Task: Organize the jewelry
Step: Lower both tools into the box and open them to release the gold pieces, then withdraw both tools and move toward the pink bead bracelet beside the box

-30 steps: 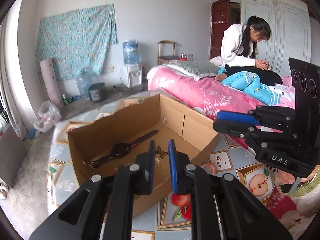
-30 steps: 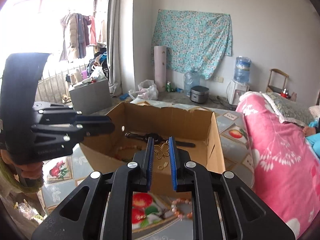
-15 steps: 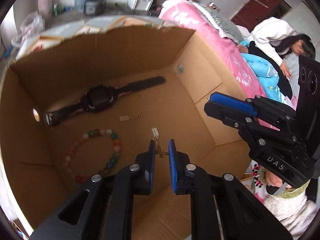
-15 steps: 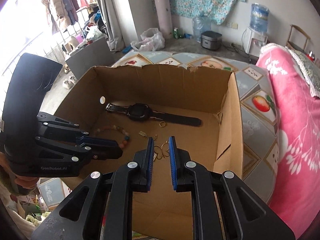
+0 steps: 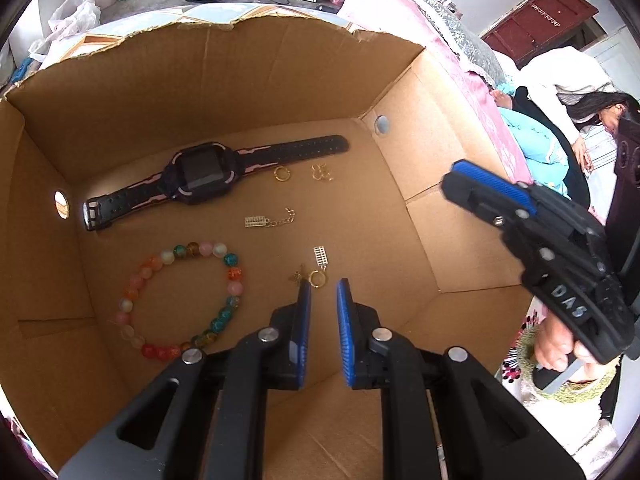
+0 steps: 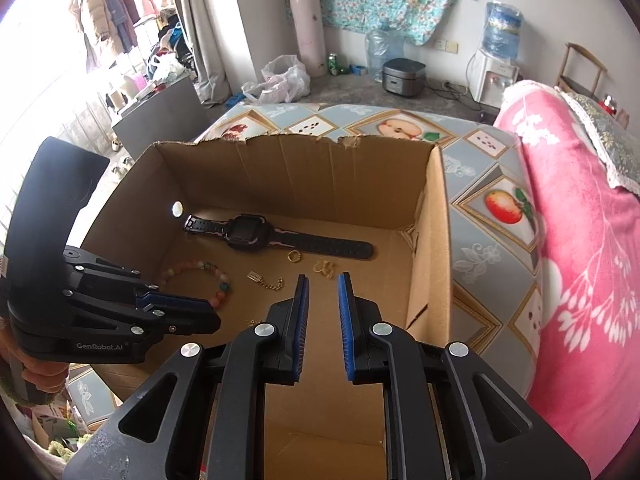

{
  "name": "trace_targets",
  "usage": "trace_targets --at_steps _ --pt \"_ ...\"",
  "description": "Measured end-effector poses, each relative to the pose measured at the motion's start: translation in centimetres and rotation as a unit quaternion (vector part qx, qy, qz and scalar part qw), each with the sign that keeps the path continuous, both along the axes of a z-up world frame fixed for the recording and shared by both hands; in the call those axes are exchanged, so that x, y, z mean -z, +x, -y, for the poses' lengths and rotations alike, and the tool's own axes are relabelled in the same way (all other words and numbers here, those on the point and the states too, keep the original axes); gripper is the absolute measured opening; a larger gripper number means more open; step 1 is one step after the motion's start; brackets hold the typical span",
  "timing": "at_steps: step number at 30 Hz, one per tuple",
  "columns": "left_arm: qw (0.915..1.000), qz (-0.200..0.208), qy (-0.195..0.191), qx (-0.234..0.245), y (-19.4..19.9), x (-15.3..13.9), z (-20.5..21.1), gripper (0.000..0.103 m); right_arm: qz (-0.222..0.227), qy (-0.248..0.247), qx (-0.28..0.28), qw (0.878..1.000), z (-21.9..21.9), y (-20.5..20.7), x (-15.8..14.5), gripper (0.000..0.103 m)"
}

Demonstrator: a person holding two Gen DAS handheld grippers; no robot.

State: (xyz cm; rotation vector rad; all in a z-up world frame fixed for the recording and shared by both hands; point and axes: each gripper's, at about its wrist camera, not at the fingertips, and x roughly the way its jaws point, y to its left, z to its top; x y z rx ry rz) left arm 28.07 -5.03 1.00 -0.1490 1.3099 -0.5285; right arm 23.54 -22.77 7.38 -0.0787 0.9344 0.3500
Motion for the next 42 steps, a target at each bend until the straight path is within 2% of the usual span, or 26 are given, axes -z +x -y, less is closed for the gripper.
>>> trace_targets --at_steps 4,7,10,12,16,20,22,24,25,28,34,38,42 --pt "0.9999 0.013 0.003 -0.008 -0.3 -0.5 -0.5 0.013 0.016 0.002 0.011 1.000 0.6 -0.7 -1.1 0.016" --pt "0.9993 0.034 0.003 -0.015 -0.7 -1.4 -1.2 0.013 0.028 0.009 0.023 0.999 1.3 -1.5 -2.2 0.022" --pt "0.9973 0.067 -0.013 -0.025 -1.8 -3.0 -2.2 0.013 0.046 0.020 0.035 0.998 2.2 -2.7 -3.7 0.028" --pt "0.9939 0.097 -0.038 -0.035 -3.0 -4.3 -3.2 0.015 0.060 0.031 0.039 0.997 2.9 -3.9 -4.6 0.030" --pt "0.9816 0.170 -0.073 -0.049 -7.2 -7.5 -5.7 0.028 0.084 0.061 0.050 0.993 4.2 -7.4 -6.0 0.035" --pt "0.9627 0.260 -0.061 -0.044 -13.5 -9.6 -7.3 0.043 0.095 0.089 0.063 0.990 5.1 -10.9 -6.3 0.038" --pt "0.9559 0.286 -0.054 -0.042 -16.0 -10.1 -7.8 0.054 0.095 0.104 0.074 0.987 5.6 -12.9 -5.9 0.040" --pt "0.9506 0.305 -0.047 -0.038 -18.4 -10.2 -8.0 0.060 0.084 0.118 0.080 0.986 5.8 -14.3 -5.0 0.040" --pt "0.9496 0.307 -0.051 -0.033 -19.5 -10.1 -8.0 0.067 0.075 0.123 0.083 0.986 5.7 -14.9 -4.2 0.040" --pt "0.9554 0.288 -0.056 -0.027 -20.8 -8.9 -7.9 0.073 0.048 0.132 0.091 0.986 5.3 -16.2 -1.9 0.040" --pt "0.9732 0.228 -0.011 -0.026 -20.8 -4.4 -6.0 0.076 -0.022 0.144 0.103 0.984 3.8 -17.1 2.9 0.040" --pt "0.9779 0.203 0.048 -0.017 -20.2 -1.4 -4.0 0.078 -0.040 0.118 0.107 0.986 2.8 -17.4 4.7 0.040" --pt "0.9770 0.174 0.123 -0.002 -19.2 1.8 -2.2 0.079 -0.040 0.075 0.111 0.990 2.0 -17.1 5.5 0.040"
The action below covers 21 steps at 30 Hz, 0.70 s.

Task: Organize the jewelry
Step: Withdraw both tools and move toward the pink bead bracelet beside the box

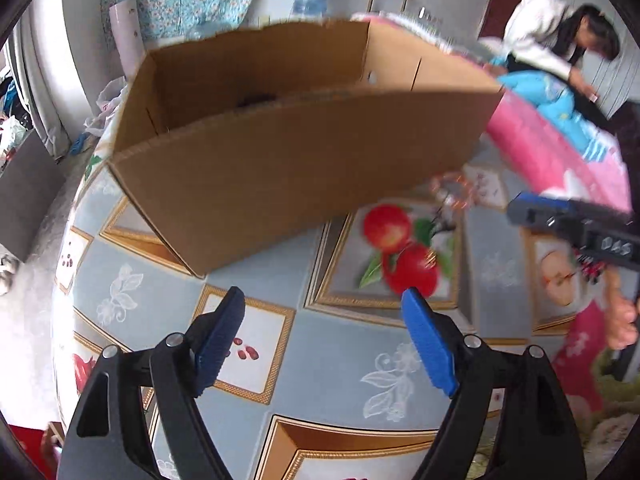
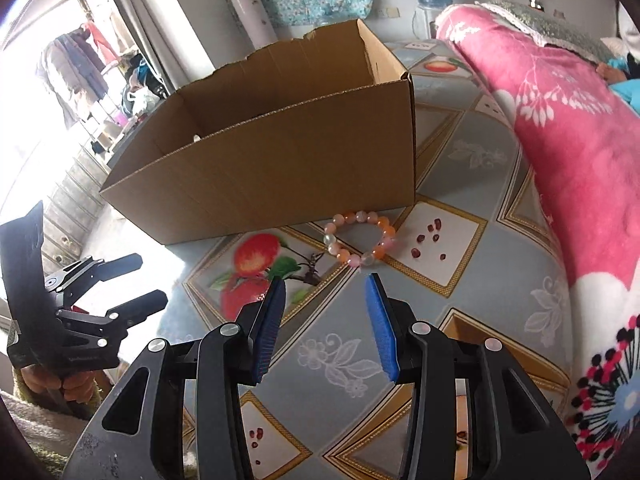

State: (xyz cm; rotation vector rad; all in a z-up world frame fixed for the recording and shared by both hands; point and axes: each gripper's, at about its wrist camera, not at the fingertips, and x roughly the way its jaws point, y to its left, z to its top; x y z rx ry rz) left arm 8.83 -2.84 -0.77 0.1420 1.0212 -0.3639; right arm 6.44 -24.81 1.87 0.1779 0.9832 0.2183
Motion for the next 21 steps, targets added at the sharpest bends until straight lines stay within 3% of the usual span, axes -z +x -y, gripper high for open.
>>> trace_targets --at_steps 4,11,12,14,21 --pt "0.9990 -0.020 0.037 -0.013 1.2 1.8 0.9 0.079 -0.010 -0.003 -0.004 1.000 -0.4 0.3 0.7 0.040" --pt "0.9951 -0.042 0.055 -0.071 2.4 3.1 0.5 0.084 -0.025 -0.008 -0.009 1.000 -1.1 0.4 1.6 0.040" --pt "0.9949 -0.042 0.054 -0.073 2.5 3.2 0.4 0.086 -0.031 -0.008 -0.009 0.999 -1.2 0.5 1.8 0.042" --pt "0.9946 -0.044 0.052 -0.078 2.7 3.2 0.2 0.087 -0.041 -0.011 -0.010 0.999 -1.4 0.8 2.2 0.055" --pt "0.9939 -0.049 0.045 -0.088 2.9 3.5 -0.4 0.091 -0.035 -0.059 -0.022 0.997 -2.9 0.8 2.2 0.062"
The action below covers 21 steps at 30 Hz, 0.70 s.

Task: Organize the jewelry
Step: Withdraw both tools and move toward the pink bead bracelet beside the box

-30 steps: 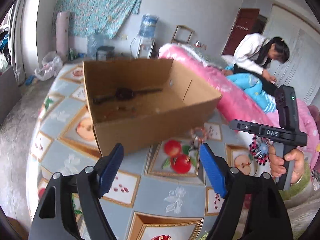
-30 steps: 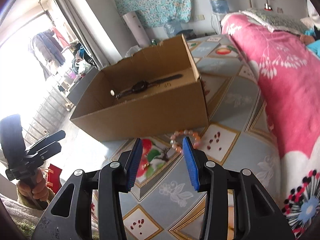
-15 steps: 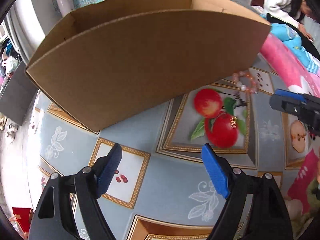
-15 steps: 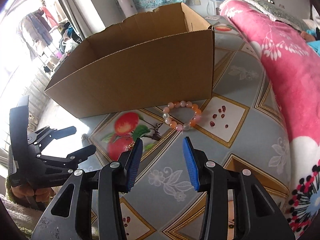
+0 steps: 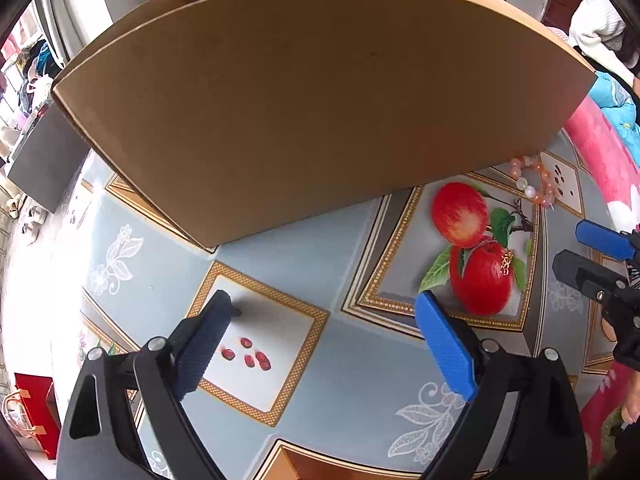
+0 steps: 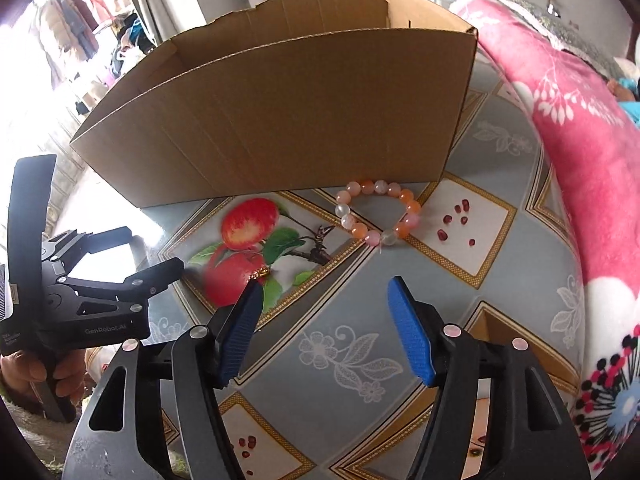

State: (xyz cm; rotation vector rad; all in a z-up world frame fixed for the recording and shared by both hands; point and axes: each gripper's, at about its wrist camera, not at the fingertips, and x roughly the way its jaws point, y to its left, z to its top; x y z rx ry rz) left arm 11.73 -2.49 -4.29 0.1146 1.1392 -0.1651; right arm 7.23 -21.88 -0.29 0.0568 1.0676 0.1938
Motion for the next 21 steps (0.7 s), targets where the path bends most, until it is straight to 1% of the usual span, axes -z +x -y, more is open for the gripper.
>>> trace_targets --at_steps 9,17,21 --pt "1.0000 0.001 -0.001 -0.004 0.69 0.31 -0.30 0.093 -0.001 -0.004 -0.001 1.000 -0.24 0.43 0.08 0.062" --pt "1.0000 0.001 0.000 -0.004 0.53 0.32 0.04 0.095 0.000 -0.005 -0.001 1.000 -0.56 0.73 0.14 0.062" --pt "1.0000 0.008 0.000 -0.005 0.34 0.52 -0.12 0.095 0.005 -0.004 0.003 1.000 -0.04 0.60 -0.05 0.062"
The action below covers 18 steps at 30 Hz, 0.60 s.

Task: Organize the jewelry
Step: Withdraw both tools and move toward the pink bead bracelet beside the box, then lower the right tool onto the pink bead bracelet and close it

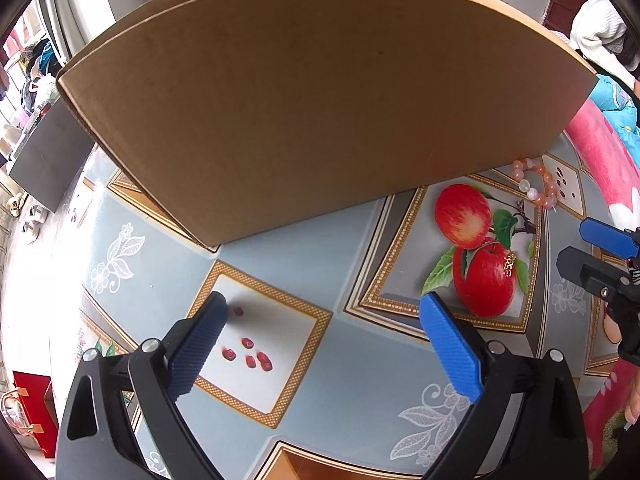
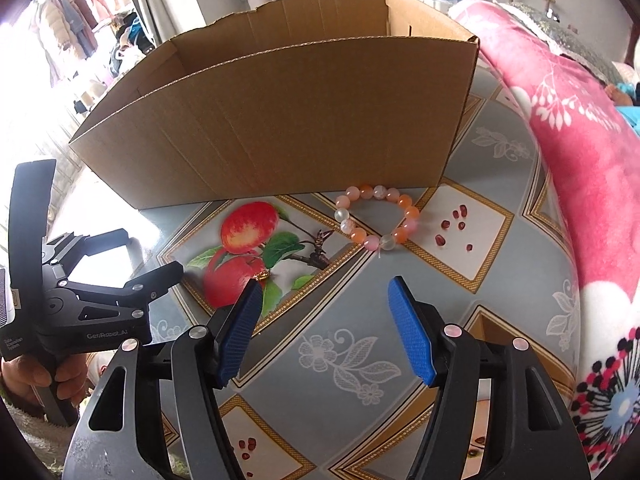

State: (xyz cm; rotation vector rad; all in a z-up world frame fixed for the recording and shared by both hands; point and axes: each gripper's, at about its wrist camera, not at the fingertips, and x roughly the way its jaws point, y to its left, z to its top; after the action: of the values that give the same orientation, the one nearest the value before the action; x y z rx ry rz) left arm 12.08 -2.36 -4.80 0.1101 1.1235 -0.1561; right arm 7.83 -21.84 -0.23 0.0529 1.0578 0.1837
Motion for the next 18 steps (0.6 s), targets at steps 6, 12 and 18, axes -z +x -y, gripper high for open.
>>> trace_targets --at_steps 6,12,18 --pt "0.9929 0.092 -0.064 0.039 -2.3 -2.0 -0.3 0.095 0.013 0.008 0.025 1.000 2.1 -0.4 -0.3 0.062" --pt "0.9794 0.132 -0.101 0.115 -3.3 -3.2 2.3 0.087 0.029 0.033 0.047 0.998 4.4 -0.3 0.0 0.054" --pt "0.9722 0.130 -0.097 0.169 -3.3 -2.8 5.4 0.057 0.041 0.052 0.048 0.997 5.3 -0.5 0.1 0.048"
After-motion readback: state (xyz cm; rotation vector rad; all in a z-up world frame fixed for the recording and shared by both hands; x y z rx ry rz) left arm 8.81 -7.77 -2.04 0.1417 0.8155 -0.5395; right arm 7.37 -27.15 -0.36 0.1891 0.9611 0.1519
